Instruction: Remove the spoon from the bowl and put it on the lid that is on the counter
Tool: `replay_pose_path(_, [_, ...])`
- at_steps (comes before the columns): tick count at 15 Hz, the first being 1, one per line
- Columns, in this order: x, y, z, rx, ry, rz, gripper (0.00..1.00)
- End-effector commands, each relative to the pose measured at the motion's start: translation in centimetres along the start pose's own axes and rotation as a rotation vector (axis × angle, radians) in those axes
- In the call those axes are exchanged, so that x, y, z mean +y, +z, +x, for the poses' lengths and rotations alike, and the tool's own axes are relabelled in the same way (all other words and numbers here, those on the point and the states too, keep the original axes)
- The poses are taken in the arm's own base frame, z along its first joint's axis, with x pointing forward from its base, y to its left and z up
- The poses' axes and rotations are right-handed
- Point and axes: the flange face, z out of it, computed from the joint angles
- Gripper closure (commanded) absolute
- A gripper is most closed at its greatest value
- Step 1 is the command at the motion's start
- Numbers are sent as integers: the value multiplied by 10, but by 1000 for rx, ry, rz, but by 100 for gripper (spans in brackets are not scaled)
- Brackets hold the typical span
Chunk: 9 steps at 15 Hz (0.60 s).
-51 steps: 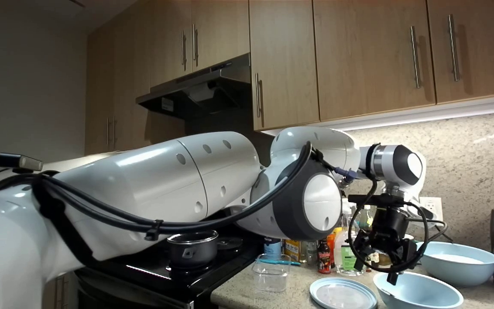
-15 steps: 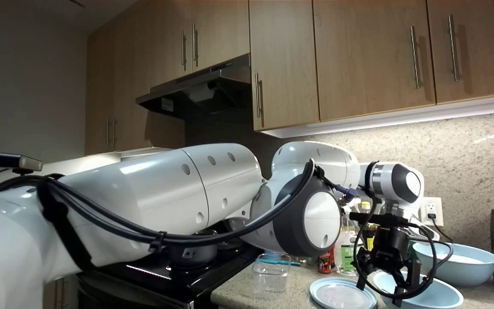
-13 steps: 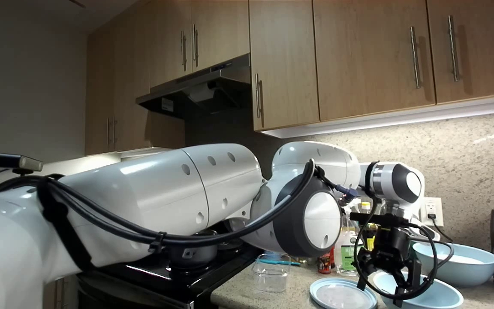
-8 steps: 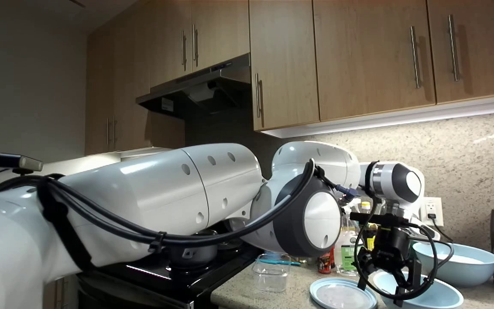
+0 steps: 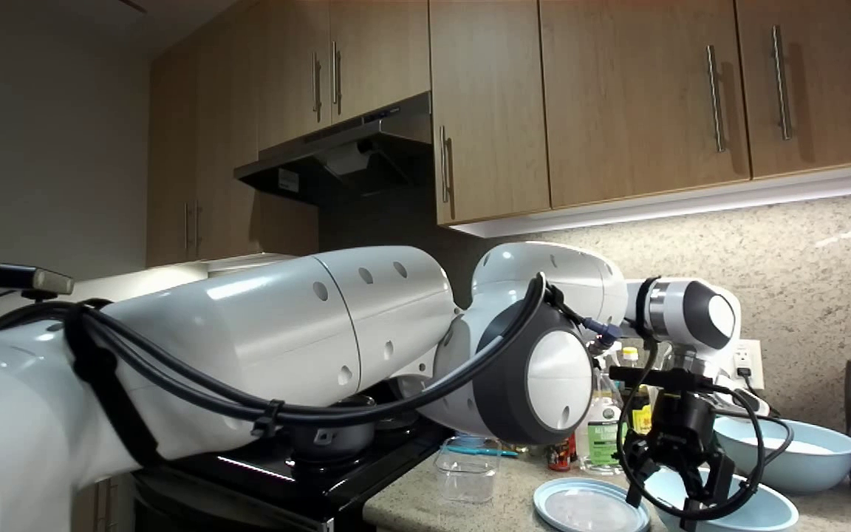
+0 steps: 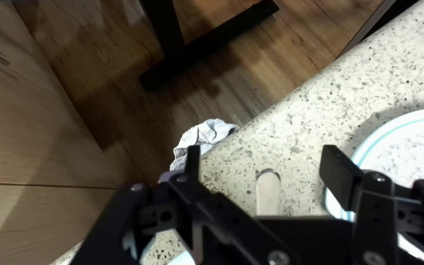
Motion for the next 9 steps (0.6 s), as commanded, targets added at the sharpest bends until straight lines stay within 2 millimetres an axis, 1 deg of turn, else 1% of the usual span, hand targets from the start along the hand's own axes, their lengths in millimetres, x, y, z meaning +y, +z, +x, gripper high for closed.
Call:
replay_pose_path(1, [6, -2, 1, 4, -3, 10, 47])
replay_pose_path(2, [7, -1, 2, 7, -4, 8, 53])
replay_pose_path(3, [7, -1, 3, 9, -4, 5, 61])
replay_pose_path(7, [6, -1, 4, 17, -3, -2, 85])
replay_pose_path(8, [6, -1, 4, 19, -5, -3, 93])
replay_pose_path(9, [6, -1, 4, 22, -6, -4, 97])
